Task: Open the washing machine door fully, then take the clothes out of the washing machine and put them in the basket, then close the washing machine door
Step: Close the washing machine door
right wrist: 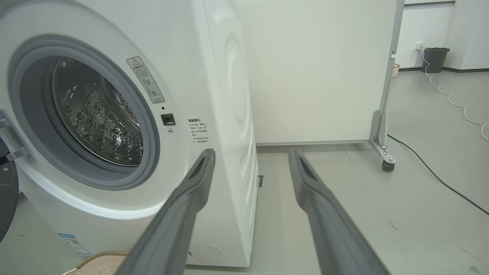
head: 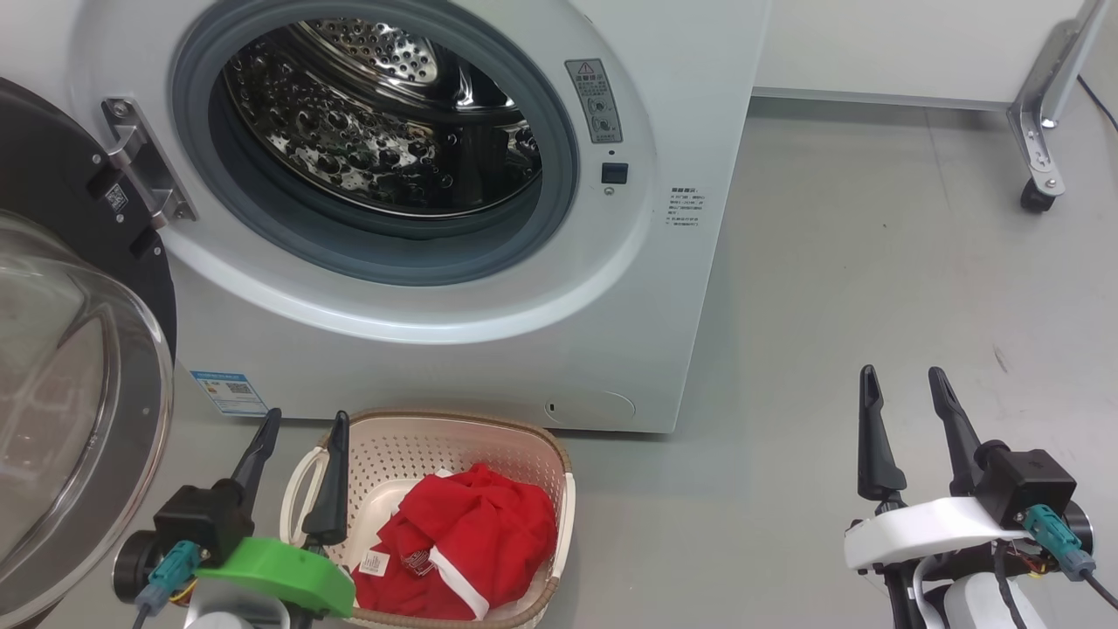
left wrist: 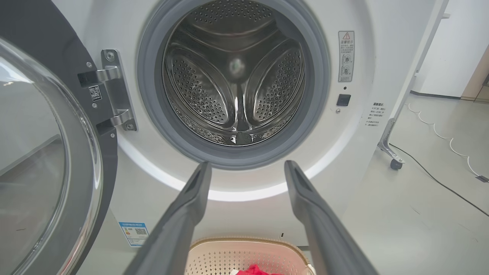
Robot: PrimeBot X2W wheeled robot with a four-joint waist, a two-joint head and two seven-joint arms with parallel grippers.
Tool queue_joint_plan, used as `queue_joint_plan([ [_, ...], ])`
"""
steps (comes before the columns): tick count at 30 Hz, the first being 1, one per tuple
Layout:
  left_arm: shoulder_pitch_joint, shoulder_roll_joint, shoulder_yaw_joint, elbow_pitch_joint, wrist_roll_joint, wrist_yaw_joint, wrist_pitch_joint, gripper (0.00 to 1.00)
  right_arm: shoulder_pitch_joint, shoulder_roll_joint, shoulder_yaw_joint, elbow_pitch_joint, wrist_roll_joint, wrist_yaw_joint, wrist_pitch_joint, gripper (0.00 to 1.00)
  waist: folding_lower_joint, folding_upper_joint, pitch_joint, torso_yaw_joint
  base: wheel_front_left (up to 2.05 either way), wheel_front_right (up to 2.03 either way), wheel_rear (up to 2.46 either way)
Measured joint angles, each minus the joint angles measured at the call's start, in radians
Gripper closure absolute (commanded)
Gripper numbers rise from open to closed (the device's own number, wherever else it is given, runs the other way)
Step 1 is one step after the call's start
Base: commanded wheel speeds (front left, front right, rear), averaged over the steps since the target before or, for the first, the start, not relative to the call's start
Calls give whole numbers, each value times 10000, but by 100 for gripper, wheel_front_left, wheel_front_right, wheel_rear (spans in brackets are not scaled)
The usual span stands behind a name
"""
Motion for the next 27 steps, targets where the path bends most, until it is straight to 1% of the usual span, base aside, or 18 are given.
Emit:
queue_joint_plan([
  [13, 3, -2, -23, -6, 35, 0, 0, 0, 17, 40, 2, 40, 0, 6, 0, 0, 0, 0, -18, -15, -61, 61, 0],
  [27, 3, -2, -4, -102, 63, 0, 0, 0, 18, 50, -17, 50, 0, 8, 0, 0, 0, 0, 32, 4, -117, 117, 0],
])
